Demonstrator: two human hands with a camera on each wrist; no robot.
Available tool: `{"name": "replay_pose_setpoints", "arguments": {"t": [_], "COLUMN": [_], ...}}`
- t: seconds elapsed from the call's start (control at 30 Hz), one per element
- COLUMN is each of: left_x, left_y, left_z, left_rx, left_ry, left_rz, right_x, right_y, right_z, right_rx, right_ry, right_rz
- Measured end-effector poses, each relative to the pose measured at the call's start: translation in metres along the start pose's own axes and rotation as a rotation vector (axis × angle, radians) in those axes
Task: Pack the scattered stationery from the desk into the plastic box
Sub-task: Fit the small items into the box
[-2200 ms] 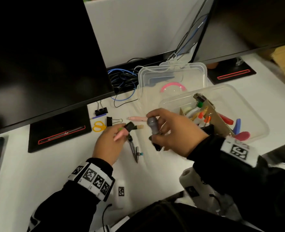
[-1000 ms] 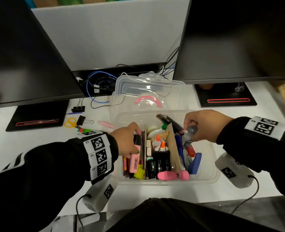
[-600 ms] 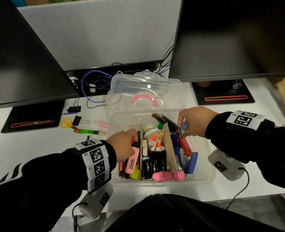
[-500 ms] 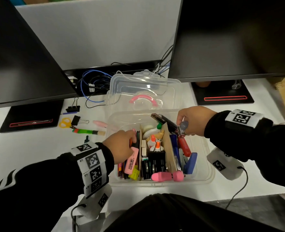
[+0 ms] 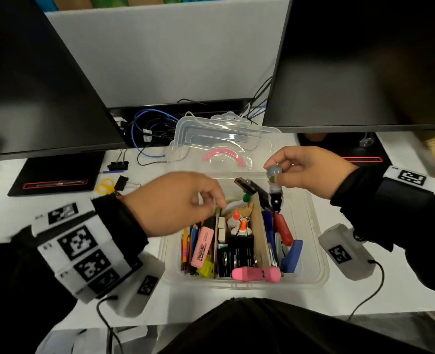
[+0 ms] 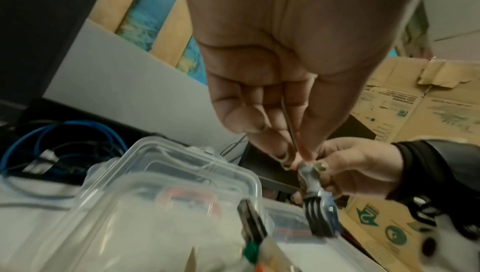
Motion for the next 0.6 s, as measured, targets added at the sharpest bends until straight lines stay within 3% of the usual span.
{"name": "replay_pose_setpoints", "arguments": {"t": [0.1, 0.27, 0.6], "left_x": [0.012, 0.056, 0.107], "left_y": [-0.016, -0.023, -0.005], "left_z": [0.021, 0.019, -0.024], "left_rx": [0.073, 0.203, 0.435], "left_ry": [-0.094, -0.201, -0.036], "left_rz": [-0.049, -0.074, 0.052], "right_x": [0.0, 0.002, 0.008], "right_y": [-0.001, -0.011, -0.023], "right_z": [0.002, 0.004, -0.018], "right_rx": [0.011, -0.301, -0.47], "right_ry": [-0.037, -0.075, 0.033], "right_rz": [-0.005, -0.1, -0.099]}}
Point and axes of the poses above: each hand's wrist, its own x-axis towards the middle knuckle, its own z-axis out of the back of the hand, y = z × x, the point moved 4 cm from there along x, towards the middle knuckle, and after that the axes turned 5 degrees about -x, right-handed, at the moved point
